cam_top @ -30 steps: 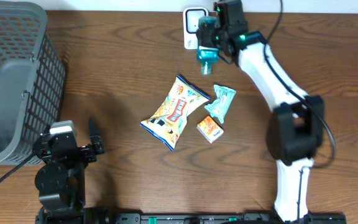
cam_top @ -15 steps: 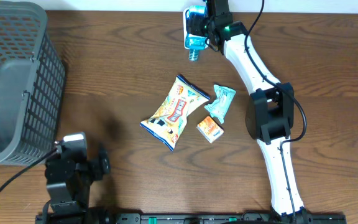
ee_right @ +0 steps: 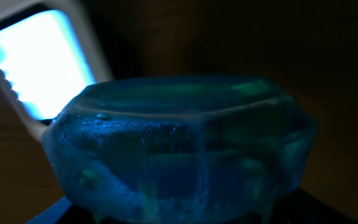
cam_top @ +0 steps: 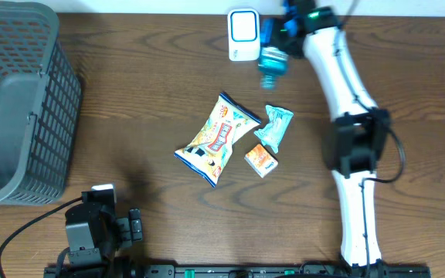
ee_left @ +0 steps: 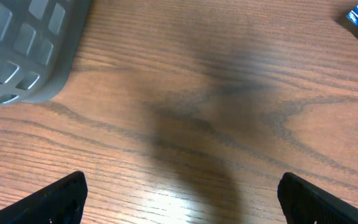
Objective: Scan the item barcode
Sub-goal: 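Move the bottle to the right edge and set it down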
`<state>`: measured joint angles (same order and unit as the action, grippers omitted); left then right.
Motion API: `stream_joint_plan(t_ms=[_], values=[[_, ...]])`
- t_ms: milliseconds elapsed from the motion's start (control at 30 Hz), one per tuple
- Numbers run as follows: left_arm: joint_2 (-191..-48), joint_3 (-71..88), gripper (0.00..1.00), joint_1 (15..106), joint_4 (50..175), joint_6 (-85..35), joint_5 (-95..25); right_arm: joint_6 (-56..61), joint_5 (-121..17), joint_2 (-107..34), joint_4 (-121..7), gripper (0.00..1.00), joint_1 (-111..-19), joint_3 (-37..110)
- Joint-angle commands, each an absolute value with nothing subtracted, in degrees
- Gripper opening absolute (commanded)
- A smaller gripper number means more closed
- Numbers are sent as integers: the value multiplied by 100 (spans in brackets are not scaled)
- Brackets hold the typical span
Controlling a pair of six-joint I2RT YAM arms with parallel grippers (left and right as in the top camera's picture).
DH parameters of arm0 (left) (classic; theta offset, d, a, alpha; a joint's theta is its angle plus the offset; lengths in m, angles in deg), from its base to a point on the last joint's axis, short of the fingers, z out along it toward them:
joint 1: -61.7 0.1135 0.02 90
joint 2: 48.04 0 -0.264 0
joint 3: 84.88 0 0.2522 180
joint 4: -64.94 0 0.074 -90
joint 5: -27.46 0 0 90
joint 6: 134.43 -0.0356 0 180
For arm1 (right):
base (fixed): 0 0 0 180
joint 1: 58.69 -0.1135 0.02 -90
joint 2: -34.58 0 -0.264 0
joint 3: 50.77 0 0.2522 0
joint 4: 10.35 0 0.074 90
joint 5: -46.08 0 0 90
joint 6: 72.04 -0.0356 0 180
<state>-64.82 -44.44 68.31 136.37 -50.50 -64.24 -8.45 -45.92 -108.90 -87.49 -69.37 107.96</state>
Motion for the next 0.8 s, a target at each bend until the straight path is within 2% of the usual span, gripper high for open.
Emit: stream_joint_plan(t_ms=[0,100,200,500,633,700,767], values=[[-6477,-4444,98,6814,13650,-5102,-6452,-762,-3202,-10199,-9298,56,-6297,11106],[-6477,-4444,98,6814,13652,-5102,-6452,-657,-2199,-10227,-9883,56,-5765,11093],[-6477,-4444,98,6814,13652,-5102,-6452,-659,-1759,-10350,-10277,55,-5132,10970],[-6477,-4444,98,6814,13652,-5102,-6452,-666,-1755,-10573,-9907,55,-3285,9541],[-6477,-4444,98,6814,13652,-5102,-6452,-664,-2463,-10573,-9667,46,-2607,9215],[-6477,-4444,98,6814,13650,-5102,-6452,-659,-3009,-10573,-9608,52,-2360,9226],[-6477,-4444,98,6814,13652,-5102,-6452,-657,-3374,-10571,-9619,68,-2107,9296]])
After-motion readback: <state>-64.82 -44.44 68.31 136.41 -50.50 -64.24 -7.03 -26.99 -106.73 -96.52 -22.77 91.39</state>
